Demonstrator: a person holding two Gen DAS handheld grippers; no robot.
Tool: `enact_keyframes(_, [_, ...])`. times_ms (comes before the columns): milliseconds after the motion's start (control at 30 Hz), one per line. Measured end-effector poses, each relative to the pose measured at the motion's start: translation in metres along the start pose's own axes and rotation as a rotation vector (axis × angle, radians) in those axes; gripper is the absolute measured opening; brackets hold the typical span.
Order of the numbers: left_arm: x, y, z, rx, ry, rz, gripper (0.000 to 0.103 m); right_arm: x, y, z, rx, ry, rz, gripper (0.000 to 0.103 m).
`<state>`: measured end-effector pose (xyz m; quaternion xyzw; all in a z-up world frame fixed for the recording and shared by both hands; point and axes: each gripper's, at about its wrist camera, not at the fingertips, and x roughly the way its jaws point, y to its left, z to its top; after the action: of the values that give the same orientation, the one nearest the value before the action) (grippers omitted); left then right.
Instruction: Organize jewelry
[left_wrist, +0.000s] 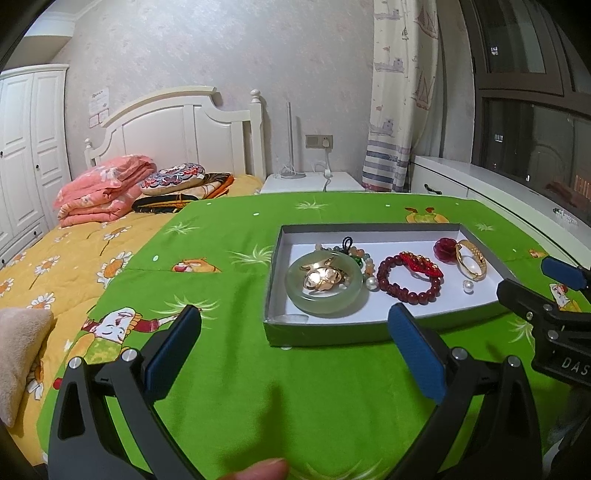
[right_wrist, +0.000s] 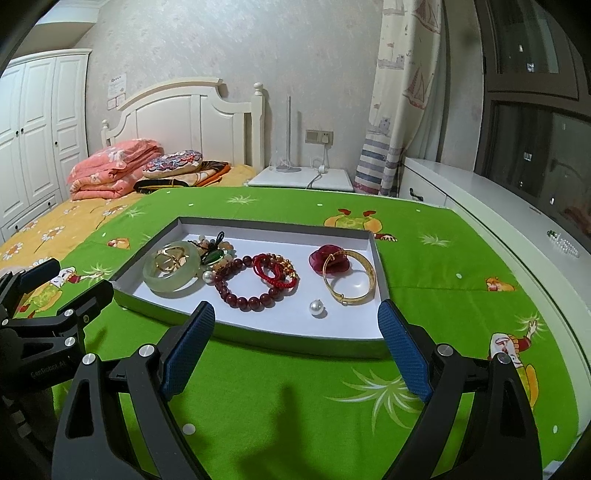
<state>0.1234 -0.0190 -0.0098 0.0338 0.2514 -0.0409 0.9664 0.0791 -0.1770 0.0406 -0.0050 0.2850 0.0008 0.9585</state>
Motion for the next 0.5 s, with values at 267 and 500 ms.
enact_keyframes(267, [-0.0059, 0.0015, 0.0014, -0.007, -0.01, -0.006, 0.098, -0.0074, 0.0002, 0.0033, -0.001, -0.016, -0.007, 0.084])
enact_keyframes(500, [-0.0046, -0.0015, -0.0022, 0.011, 0.003, 0.018, 0.098, -0.0056, -0.0012, 0.0012, 0.004, -0.01, -0.005, 0.084])
